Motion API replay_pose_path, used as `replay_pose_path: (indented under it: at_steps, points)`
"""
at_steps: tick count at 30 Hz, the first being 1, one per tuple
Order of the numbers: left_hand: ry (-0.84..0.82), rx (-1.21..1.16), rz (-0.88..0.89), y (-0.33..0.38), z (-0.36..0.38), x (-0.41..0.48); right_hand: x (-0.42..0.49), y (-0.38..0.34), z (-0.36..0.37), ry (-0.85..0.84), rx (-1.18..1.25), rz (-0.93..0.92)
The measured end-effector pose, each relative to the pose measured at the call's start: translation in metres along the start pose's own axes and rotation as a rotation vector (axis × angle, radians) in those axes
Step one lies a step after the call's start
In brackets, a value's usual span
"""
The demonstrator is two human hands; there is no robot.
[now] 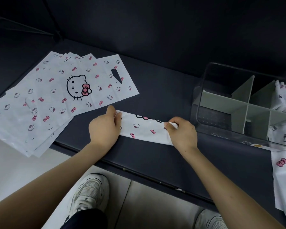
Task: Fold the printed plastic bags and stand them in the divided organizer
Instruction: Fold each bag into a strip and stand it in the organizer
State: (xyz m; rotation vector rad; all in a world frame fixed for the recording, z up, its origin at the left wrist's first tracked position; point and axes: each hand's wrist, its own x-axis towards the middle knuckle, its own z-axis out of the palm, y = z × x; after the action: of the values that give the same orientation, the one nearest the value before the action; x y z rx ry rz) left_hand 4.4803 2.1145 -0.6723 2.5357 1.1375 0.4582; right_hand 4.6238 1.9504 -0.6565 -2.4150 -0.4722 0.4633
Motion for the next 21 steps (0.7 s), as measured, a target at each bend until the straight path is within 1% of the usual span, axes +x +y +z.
replay_pose_path:
  at_steps: [2, 5, 7, 9, 10, 12, 13, 15, 17, 18, 19, 20, 21]
  points:
    - [0.053, 0.075, 0.061, 0.001, 0.001, -0.001, 0.001, 0.0, -0.001, -0.015, -0.008, 0.002]
    - [0.194, 0.218, 0.214, 0.004, 0.003, -0.003, 0.001, 0.001, -0.001, -0.018, -0.008, 0.002]
    - [0.192, 0.217, 0.357, 0.01, 0.006, -0.006, 0.001, 0.001, -0.001, -0.018, -0.001, 0.003]
    - [0.071, 0.159, 0.488, 0.016, 0.013, -0.013, 0.002, 0.001, -0.001, -0.017, 0.005, 0.0]
    - [-0.013, 0.142, 0.505, 0.019, 0.017, -0.018, 0.003, 0.002, -0.001, -0.019, 0.012, 0.006]
    - [-0.171, 0.147, 0.464, 0.022, 0.022, -0.022, 0.003, 0.004, 0.001, -0.026, 0.017, 0.008]
    - [-0.22, 0.161, 0.443, 0.022, 0.023, -0.022, 0.003, 0.003, 0.002, -0.025, 0.019, 0.01]
    - [-0.275, 0.194, 0.417, 0.022, 0.023, -0.022, 0.004, 0.003, 0.001, -0.026, 0.022, 0.011]
    - [-0.29, 0.215, 0.402, 0.022, 0.023, -0.022, 0.003, 0.001, -0.001, -0.036, -0.003, 0.005]
    - [-0.293, 0.221, 0.395, 0.023, 0.022, -0.022, -0.001, -0.001, -0.002, -0.008, -0.097, -0.012]
    - [-0.297, 0.224, 0.388, 0.024, 0.022, -0.023, -0.005, -0.002, -0.002, 0.081, -0.289, -0.084]
    - [-0.3, 0.223, 0.382, 0.024, 0.022, -0.023, -0.009, -0.002, -0.002, 0.219, -0.492, -0.196]
    - [-0.302, 0.22, 0.379, 0.024, 0.023, -0.024, -0.013, -0.001, -0.001, 0.333, -0.638, -0.306]
